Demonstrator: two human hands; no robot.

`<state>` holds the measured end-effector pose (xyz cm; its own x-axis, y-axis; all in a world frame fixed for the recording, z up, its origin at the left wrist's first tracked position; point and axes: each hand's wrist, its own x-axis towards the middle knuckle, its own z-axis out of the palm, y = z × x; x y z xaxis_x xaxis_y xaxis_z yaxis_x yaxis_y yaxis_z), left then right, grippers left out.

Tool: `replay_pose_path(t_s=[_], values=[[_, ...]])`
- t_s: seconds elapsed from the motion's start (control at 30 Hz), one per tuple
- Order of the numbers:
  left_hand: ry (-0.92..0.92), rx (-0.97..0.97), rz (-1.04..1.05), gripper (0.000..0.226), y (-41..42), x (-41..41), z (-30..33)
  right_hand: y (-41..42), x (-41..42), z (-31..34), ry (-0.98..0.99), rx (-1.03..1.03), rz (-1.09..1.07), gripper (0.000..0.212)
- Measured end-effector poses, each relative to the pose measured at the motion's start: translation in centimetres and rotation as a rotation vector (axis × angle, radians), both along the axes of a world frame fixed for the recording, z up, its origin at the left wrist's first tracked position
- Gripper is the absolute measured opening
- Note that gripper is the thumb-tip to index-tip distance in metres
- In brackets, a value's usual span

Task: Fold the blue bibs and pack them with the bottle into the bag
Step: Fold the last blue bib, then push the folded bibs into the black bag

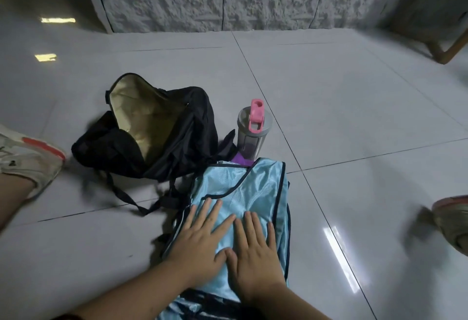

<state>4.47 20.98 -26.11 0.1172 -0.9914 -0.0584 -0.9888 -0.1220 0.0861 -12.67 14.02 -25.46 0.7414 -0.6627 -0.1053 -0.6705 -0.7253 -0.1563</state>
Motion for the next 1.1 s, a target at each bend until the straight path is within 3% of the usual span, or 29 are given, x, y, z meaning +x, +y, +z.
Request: replay_pose_path(t_s=[0.1,0.3,0.4,0.5,0.57,0.63,0.7,0.8,0.93,1.0,1.1], values=[[-0.028,0.006,-0.005,0.068,0.1,-0.1,0.3,-0.2,0.1,1.1,0.022,0.048,0.001,0.073],[-0.043,-0.143,0.079,0.053,-0.2,-0.4,1.2,-0.8,0.4,2.6,-0.125,0.018,-0.114,0.057],[0.111,-0.141,0.290,0.087,0.1,-0.3,2.1,-0.8,0.1,2.8,-0.166,0.168,-0.387,0.083],[0.414,-0.054,0.697,0.131,-0.2,-0.1,3.9,-1.5,0.1,3.2,-0.319,0.436,-0.841,0.109],[0.647,-0.024,0.877,0.149,-0.7,0.2,4.5,-2.2,0.2,3.4,-0.404,0.535,-0.980,0.109],[0.758,-0.031,0.998,0.154,-1.0,0.7,4.4,-3.3,0.1,3.5,-0.471,0.643,-1.055,0.095],[0.853,-0.081,1.168,0.144,-1.0,1.2,4.9,-4.1,0.3,5.0,-0.466,0.775,-1.158,0.089],[0.920,0.139,1.233,0.091,-0.4,2.2,5.8,-5.3,-0.1,6.1,-0.448,0.954,-1.217,0.070],[1.129,0.290,1.127,0.086,-0.2,2.6,5.5,-6.2,-1.0,4.0,-0.423,1.147,-1.185,0.099],[1.206,0.307,1.095,0.066,-0.2,2.6,5.4,-6.4,-1.2,3.4,-0.408,1.251,-1.141,0.104],[1.337,0.324,1.036,0.065,0.3,3.0,5.1,-5.5,-1.2,5.8,-0.362,1.421,-1.049,0.067]])
